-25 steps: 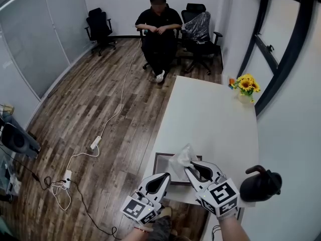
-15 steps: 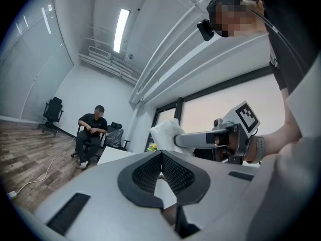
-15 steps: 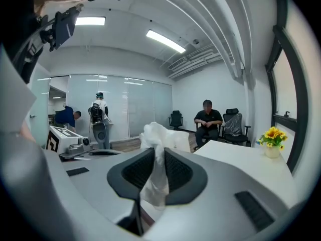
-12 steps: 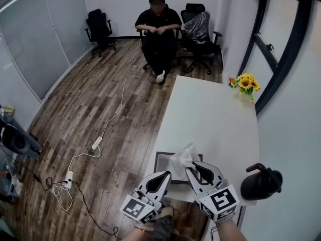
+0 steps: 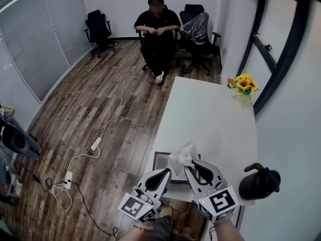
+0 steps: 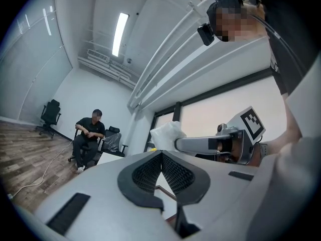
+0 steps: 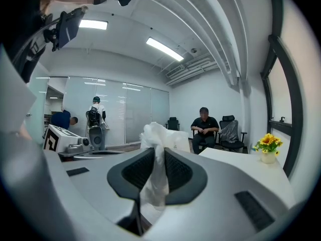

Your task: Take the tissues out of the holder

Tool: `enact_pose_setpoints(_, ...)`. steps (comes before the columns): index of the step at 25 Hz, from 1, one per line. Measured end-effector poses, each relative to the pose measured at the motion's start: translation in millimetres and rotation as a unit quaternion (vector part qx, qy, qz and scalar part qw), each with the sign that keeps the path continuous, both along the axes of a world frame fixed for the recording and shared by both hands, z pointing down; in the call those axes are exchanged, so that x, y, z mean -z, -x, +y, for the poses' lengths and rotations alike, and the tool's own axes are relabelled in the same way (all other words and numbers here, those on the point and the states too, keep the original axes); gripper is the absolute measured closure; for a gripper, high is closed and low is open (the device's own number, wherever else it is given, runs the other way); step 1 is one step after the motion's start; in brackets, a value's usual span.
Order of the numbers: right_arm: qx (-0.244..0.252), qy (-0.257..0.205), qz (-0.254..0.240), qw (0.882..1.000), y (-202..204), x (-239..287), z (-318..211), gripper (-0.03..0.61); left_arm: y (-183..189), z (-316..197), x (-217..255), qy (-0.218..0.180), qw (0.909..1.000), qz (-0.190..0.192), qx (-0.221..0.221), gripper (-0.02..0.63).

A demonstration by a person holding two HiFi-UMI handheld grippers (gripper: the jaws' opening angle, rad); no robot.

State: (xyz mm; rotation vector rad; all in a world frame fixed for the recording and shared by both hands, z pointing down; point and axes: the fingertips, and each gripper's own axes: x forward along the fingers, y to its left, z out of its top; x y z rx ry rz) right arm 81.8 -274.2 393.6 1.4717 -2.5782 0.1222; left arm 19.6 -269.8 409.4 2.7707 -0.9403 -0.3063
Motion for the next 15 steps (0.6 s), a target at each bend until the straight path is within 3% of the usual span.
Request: enact_pose_setpoints(15,-0.013,-0.017,-0.007,1.0,-7.0,4.9,5.6,0.514,-6.2,0.8,5.1,-0.006,1.0,-0.004,-0.005,0.606)
